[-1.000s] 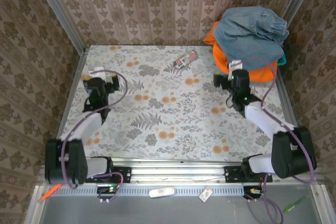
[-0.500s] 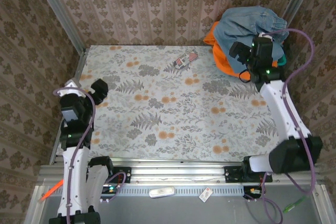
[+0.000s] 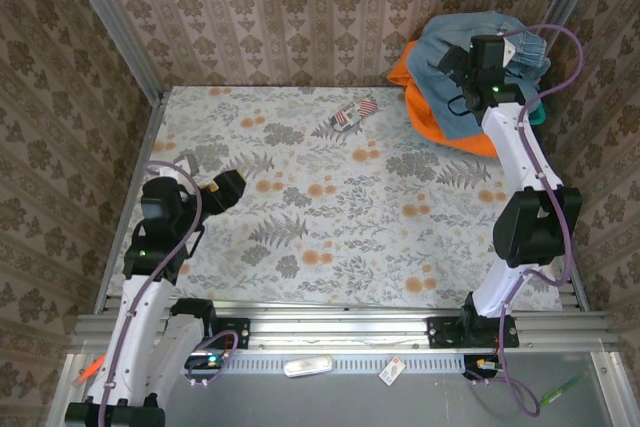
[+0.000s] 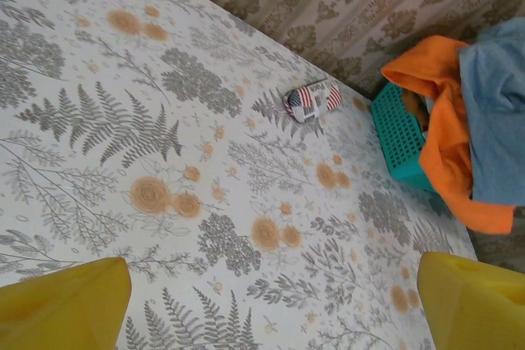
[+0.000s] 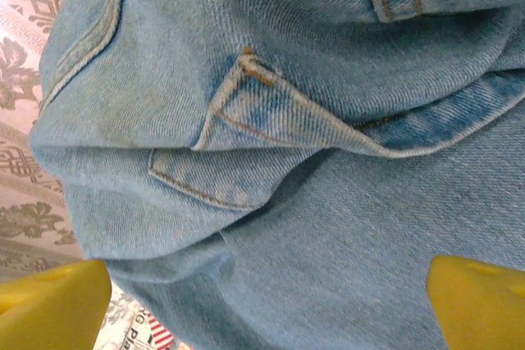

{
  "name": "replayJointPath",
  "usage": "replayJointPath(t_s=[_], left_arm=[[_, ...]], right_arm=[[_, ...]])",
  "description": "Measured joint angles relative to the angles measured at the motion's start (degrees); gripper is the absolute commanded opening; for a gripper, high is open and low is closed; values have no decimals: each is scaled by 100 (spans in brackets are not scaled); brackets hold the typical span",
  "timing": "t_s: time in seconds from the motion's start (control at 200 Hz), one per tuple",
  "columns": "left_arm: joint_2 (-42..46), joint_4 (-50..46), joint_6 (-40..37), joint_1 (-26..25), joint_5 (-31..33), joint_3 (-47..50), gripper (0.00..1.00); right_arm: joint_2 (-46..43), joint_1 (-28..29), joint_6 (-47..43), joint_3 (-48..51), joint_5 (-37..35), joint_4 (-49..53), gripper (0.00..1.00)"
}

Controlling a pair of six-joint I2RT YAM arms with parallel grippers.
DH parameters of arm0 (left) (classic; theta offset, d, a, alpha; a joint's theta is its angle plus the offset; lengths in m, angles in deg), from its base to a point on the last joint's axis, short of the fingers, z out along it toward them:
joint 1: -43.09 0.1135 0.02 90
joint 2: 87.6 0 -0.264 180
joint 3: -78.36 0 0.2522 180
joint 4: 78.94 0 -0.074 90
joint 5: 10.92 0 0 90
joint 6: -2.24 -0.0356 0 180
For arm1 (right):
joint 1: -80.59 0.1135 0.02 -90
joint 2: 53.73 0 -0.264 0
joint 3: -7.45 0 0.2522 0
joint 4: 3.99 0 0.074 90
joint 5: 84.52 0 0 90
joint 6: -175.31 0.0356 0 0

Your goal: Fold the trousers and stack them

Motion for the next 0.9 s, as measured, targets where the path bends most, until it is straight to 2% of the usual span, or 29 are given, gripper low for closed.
replayJointPath(t_s=[0.14,0.235,0.35,0.405,0.47,0.505,0.715,0.9], left_arm=[[-114,2,-22,-151,-11,0,91],[-166,13,-26,-181,-11,0,91],[-256,48,-46,-197,-11,0,91],[-306,46,-48,-212,-13,-2,91],[-356,42,-83,-223,-35,-11,91],[-380,39,-105,-223,-35,-26,91],[-402,46,-153,-262,-50,-221,88],[-470,42,-164,-372,-55,-319,85]], right_arm=[[426,11,114,-629,-181,22,99],[737,11,142,-1108,-208,160,82],[1222,11,70,-1838,-245,420,45],[1329,11,83,-1939,-251,463,31],[1388,11,50,-1950,-247,476,8],[1408,11,13,-1950,-238,481,0],[1331,105,-280,-1888,-225,426,0],[461,544,-713,-841,-452,13,0]])
